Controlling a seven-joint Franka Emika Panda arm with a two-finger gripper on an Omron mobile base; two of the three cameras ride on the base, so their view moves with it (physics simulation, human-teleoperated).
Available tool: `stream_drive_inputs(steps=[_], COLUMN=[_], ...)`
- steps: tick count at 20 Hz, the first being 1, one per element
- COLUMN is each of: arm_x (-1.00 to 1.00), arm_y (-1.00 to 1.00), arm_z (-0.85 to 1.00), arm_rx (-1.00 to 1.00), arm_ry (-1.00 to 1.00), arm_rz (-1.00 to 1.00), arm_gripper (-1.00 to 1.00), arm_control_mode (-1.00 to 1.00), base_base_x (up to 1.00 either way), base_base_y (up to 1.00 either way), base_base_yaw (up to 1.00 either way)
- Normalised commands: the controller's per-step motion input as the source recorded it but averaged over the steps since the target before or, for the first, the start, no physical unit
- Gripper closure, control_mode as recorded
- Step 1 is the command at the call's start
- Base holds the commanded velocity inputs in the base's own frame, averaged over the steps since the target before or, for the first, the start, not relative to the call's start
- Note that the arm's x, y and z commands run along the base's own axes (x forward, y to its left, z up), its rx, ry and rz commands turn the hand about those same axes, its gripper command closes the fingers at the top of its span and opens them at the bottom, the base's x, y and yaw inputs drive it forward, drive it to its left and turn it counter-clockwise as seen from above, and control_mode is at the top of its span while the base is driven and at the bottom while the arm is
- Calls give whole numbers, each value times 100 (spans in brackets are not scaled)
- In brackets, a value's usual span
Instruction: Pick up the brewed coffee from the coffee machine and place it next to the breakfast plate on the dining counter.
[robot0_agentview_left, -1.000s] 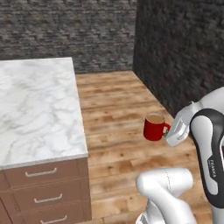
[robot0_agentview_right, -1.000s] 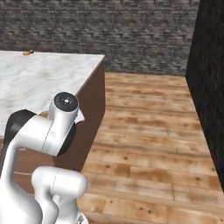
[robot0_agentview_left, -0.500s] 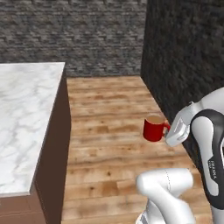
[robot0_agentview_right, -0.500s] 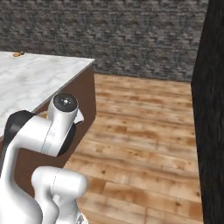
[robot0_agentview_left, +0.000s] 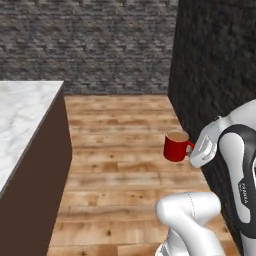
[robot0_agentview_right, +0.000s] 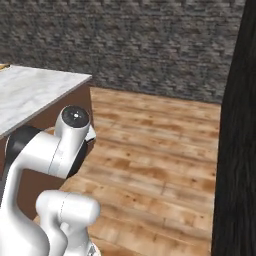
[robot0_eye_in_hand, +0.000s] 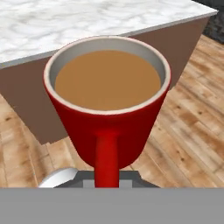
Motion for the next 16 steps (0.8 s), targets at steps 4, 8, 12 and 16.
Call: stream_drive_inputs(steps=[4,8,12,16], arm_x=[0,0,0,0], arm_y=[0,0,0,0], arm_z=[0,0,0,0], arm_rx=[0,0,0,0], arm_ry=[0,0,0,0], arm_rz=[0,0,0,0], arm_gripper=[100,100,100,100], arm_control_mode=[100,100,100,100], base_base_x=[100,100,100,100], base_base_y=[-57,-50,-47,-43], base_base_yaw=[19,20,21,22])
